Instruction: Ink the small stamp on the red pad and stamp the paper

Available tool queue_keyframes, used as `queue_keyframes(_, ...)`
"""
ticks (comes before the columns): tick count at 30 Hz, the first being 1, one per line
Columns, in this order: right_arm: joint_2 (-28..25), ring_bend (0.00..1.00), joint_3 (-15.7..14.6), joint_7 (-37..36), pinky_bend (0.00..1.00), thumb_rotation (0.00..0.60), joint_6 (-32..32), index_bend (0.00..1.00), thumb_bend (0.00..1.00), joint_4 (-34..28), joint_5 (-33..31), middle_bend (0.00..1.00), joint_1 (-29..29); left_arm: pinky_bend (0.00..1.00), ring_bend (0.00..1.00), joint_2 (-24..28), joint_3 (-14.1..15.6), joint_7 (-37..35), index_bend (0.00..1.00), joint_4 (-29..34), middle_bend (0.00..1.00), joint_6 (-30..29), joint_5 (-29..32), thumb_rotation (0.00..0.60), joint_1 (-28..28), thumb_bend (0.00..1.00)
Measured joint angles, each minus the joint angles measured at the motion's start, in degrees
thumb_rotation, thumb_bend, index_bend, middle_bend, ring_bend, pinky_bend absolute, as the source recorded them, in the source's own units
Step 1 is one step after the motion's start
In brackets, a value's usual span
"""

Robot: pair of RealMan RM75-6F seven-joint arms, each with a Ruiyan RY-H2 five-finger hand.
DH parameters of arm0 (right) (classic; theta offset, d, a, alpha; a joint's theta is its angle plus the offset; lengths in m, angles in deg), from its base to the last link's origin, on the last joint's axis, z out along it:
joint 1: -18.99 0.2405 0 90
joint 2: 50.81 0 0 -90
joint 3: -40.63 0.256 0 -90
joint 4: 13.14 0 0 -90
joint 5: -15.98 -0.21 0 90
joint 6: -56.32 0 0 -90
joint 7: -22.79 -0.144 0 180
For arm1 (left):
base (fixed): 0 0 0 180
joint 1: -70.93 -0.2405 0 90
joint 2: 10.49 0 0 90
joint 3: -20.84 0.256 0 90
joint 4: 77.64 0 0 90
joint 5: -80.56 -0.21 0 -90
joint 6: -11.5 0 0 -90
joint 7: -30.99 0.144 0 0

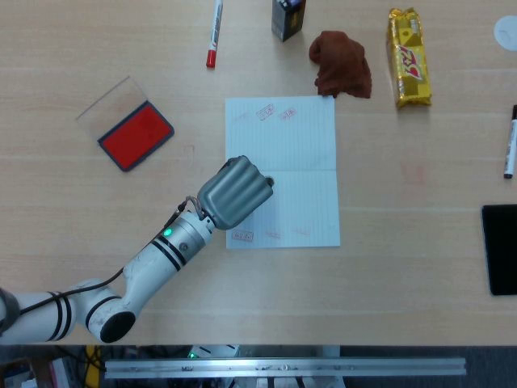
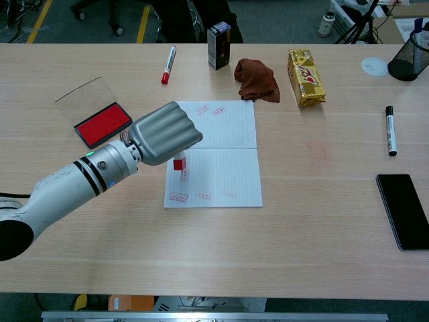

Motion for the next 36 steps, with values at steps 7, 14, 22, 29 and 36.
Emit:
queue_keyframes(7, 0.0, 0.09, 0.0, 0.0, 0.16, 0.600, 0.0, 0.07, 0.19, 0.0, 0.1, 0.18, 0.0, 1.00, 1.00, 0.1, -1.1, -1.1, 0.56, -1.5, 1.00, -0.7, 1.1, 0.600, 0.0, 0.29)
queue_keyframes(14, 0.2, 0.09, 0.2, 0.0, 0.16, 0.600, -0.2, 0.07, 0.19, 0.0, 0.3, 0.18, 0.4, 1.00, 1.00, 0.6, -1.9, -2.3, 0.56, -3.2, 1.00, -1.5, 2.3, 0.600, -0.3, 0.29)
queue_keyframes(22, 0.5, 0.09, 0.3, -0.1, 0.16, 0.600, -0.5, 0.07, 0.19, 0.1, 0.6, 0.18, 0.8, 1.00, 1.00, 1.6, -1.8, -3.3, 0.56, -5.0, 1.00, -2.3, 3.8, 0.600, -1.4, 0.29)
queue_keyframes(29, 0.6, 0.09, 0.3, 0.2, 0.16, 0.600, -0.5, 0.07, 0.19, -0.2, 0.9, 0.18, 1.0, 1.00, 1.00, 1.2, -1.4, -4.9, 0.56, -8.0, 1.00, -2.7, 4.5, 0.600, -2.3, 0.29)
queue_keyframes(36, 0.6, 0.09, 0.3, 0.8, 0.16, 0.600, -0.4, 0.07, 0.19, -0.6, 0.9, 0.18, 1.0, 1.00, 1.00, 0.1, -0.9, -8.4, 0.56, -11.9, 1.00, -4.5, 3.1, 0.600, -3.2, 0.29)
